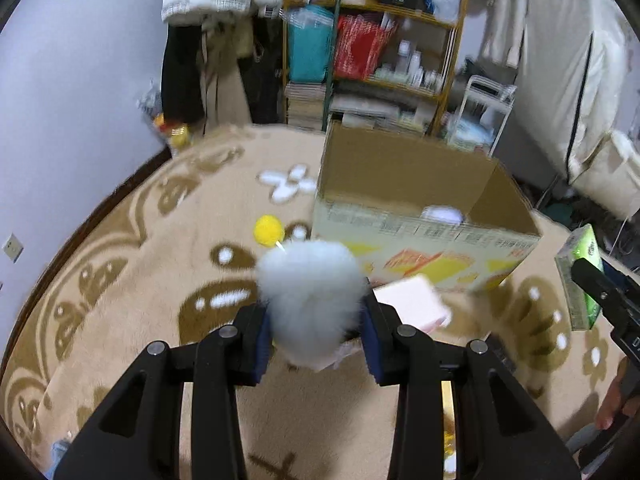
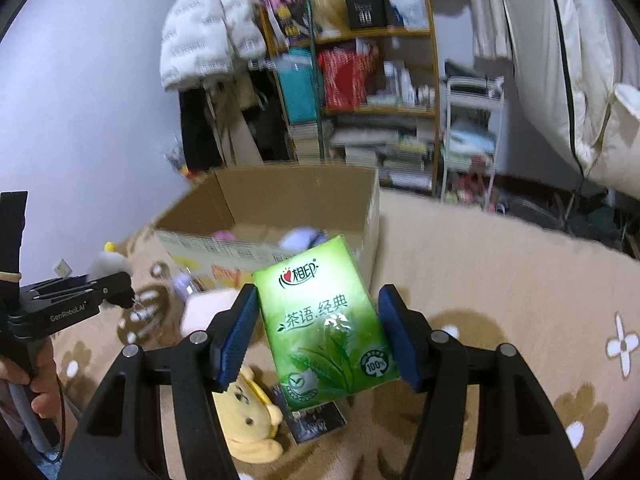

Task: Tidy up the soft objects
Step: 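Lift the pompom plush over the box with left tool while right tool carries the tissue pack, then open left tool to drop the pompom plush in the box while right tool drops the tissue pack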

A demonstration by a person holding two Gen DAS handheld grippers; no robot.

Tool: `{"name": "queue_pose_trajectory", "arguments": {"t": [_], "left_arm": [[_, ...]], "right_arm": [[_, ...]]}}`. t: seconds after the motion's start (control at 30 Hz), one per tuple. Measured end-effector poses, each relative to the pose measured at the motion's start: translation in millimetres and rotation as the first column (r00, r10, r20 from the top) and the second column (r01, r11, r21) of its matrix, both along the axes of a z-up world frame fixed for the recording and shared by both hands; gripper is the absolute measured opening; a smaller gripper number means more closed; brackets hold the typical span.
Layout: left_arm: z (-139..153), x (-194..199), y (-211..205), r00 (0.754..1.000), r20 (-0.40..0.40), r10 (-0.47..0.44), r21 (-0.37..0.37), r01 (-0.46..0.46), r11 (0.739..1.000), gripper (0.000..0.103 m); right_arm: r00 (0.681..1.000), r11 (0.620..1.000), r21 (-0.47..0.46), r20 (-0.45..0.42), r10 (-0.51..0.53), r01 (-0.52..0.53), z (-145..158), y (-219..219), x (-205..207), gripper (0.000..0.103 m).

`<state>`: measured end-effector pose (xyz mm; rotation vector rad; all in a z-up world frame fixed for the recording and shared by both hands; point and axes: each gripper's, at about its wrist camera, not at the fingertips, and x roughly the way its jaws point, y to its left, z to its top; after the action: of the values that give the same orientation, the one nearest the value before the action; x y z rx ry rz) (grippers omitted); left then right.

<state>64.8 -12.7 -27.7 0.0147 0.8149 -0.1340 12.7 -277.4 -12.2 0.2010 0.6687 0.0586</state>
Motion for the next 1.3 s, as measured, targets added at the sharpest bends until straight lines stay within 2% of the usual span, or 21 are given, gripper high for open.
{"name": "queue_pose_trajectory", "arguments": {"t": [0.13,0.3,0.5,0.6,0.8,1.0,1.03,1.13,1.3], "left_arm": [[19.3,-4.9,-6.4,0.996,0.09,-0.014,0.009,0.013,1.0,0.036],[35.2,-4.5,-10.4,0.99,0.141,-0.026,0.042,0.021,0.999,0.036],[54.0,15.0,-15.7,0.982,0.186,-0.029,0.047,0.02,0.999,0.036],[62.5,29.5,-21.4,0.982,0.18,-0.051,0.035,0.045,0.998,0.036],[80.5,58.7,-40.3,0.969,0.233,-0.082,0.046,0.073,0.996,0.037],[86.3,87.6,-57.2,0.968,0.238,-0.077,0.008,0.077,0.997,0.037],[85.4,93.0,-61.8,0.969,0.234,-0.083,0.013,0.082,0.997,0.037],[74.8,106.6,-75.1,0.976,0.192,-0.098,0.05,0.09,0.995,0.038],[41.8,118.9,-87.2,0.989,0.094,-0.111,0.117,0.1,0.988,0.039]], "right_arm": [[0.997,1.0,0.008,0.078,-0.004,0.003,12.8,0.0,-1.0,0.065],[0.99,0.999,0.038,0.141,-0.015,0.01,22.6,-4.8,5.3,0.065],[0.988,0.998,0.058,0.154,-0.019,0.011,29.6,-11.2,26.3,0.065],[0.987,0.999,0.043,0.159,-0.013,0.006,31.8,-12.2,38.3,0.065],[0.988,1.0,-0.02,0.154,0.022,-0.019,38.1,-3.9,59.7,0.065],[0.982,0.998,-0.035,0.181,0.048,-0.042,41.5,4.8,76.6,0.065],[0.982,0.998,-0.037,0.183,0.055,-0.049,40.0,6.0,80.9,0.065],[0.986,0.996,-0.035,0.146,0.081,-0.077,30.1,7.8,94.1,0.049],[0.992,0.997,0.011,0.101,0.079,-0.081,11.0,1.0,102.0,0.049]]}}
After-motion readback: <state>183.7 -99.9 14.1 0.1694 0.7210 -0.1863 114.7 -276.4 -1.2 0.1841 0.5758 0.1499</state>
